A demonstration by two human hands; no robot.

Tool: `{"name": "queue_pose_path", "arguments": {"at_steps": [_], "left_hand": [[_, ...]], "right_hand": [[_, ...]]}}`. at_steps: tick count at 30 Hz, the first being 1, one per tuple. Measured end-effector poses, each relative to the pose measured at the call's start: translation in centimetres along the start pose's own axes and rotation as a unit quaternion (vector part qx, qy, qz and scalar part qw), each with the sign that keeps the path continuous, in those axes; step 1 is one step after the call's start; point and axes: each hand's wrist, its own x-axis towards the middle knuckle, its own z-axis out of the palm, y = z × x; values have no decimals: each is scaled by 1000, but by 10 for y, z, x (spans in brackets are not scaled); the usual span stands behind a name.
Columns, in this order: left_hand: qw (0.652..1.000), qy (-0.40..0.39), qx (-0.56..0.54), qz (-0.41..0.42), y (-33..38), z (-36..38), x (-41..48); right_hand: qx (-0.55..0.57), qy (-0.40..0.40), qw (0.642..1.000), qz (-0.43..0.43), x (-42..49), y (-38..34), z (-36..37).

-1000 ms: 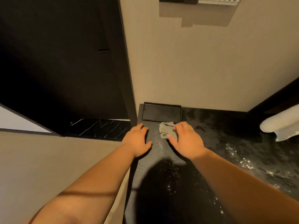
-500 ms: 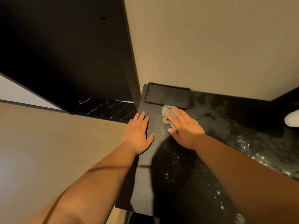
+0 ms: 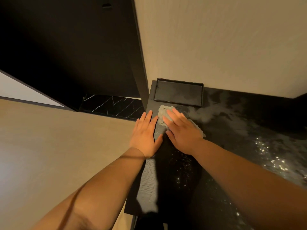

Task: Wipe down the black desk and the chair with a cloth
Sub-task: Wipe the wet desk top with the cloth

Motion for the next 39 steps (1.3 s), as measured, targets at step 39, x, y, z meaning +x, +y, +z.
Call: {"name": "queue_pose_path", "arguments": {"at_steps": [39], "left_hand": [[983,55,-111,-133,2,13,-68]], "right_hand": [[2,-91,995,-31,71,-31,-12]]}}
